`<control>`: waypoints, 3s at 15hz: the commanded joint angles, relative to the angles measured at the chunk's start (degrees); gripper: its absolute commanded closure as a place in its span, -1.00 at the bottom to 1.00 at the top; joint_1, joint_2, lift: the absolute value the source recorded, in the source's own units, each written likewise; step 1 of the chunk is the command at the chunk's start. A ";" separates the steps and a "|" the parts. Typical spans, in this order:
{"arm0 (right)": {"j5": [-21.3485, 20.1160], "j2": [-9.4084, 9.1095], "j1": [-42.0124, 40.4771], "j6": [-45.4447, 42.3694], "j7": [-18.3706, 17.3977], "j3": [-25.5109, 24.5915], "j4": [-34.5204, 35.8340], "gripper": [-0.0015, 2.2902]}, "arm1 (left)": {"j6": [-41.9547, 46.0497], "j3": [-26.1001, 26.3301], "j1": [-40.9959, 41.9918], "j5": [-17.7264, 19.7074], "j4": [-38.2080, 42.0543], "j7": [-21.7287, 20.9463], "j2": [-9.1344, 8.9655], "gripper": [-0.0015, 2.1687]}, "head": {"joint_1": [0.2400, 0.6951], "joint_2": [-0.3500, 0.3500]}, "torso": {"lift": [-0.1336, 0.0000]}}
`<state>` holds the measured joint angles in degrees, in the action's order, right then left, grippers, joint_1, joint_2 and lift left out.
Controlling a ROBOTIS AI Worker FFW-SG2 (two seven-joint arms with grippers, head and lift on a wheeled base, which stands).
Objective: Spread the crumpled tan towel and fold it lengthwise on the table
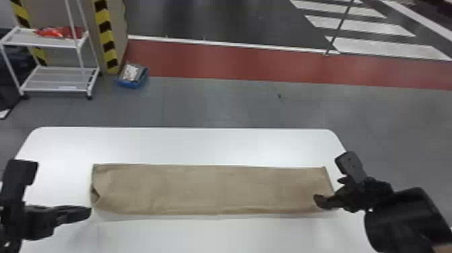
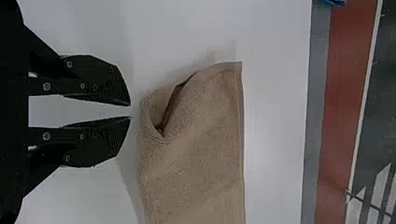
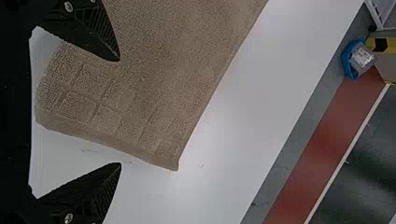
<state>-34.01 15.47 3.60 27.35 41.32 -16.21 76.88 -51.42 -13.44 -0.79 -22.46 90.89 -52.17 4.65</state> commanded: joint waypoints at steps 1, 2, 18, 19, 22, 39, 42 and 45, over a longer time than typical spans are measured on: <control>-0.09 0.00 0.00 0.03 0.08 -0.14 -0.07 -0.93 | 0.30 0.70 0.27 2.43 0.51 1.28 -0.25 -0.52 | 1.00 -0.59 | 1.00; 0.00 0.00 0.00 0.03 0.08 -0.05 -0.07 -0.93 | 1.18 1.22 0.27 2.43 0.34 2.60 -0.43 -0.52 | 1.00 -0.61 | 1.00; 0.08 0.35 -0.26 -0.49 0.08 -0.93 -0.77 -0.93 | 17.35 14.14 20.57 -5.66 16.69 34.15 -0.51 0.84 | 1.00 -0.61 | 1.00; 0.08 0.18 -0.26 -0.67 0.08 -0.84 -0.77 -0.93 | 17.88 17.13 22.50 -8.82 17.12 38.81 -0.34 0.84 | 1.00 -0.63 | 1.00; 0.08 0.09 -0.44 -0.67 0.08 -0.84 -0.77 -0.93 | 17.18 27.50 26.37 -25.26 16.33 51.56 -0.16 0.84 | 1.00 -0.71 | 1.00; 0.35 0.00 -0.88 -0.67 0.08 -1.54 -0.68 -0.93 | -17.80 35.94 19.78 -40.82 4.91 59.99 -0.43 -0.97 | 1.00 -0.61 | 1.00; 0.35 0.09 -0.79 -0.67 0.08 -1.63 -0.77 -0.93 | -15.34 31.81 17.67 -29.57 8.16 53.58 -0.08 -0.86 | 1.00 -0.54 | 1.00; 0.17 0.09 -0.70 -0.67 0.08 -1.63 -0.77 -0.93 | -9.19 28.82 17.49 -18.49 13.35 49.27 -0.34 -0.81 | 1.00 -0.58 | 1.00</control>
<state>-33.76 15.55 2.84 26.68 41.40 -17.83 76.13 -63.58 16.53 16.93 -45.49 102.37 -2.32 4.49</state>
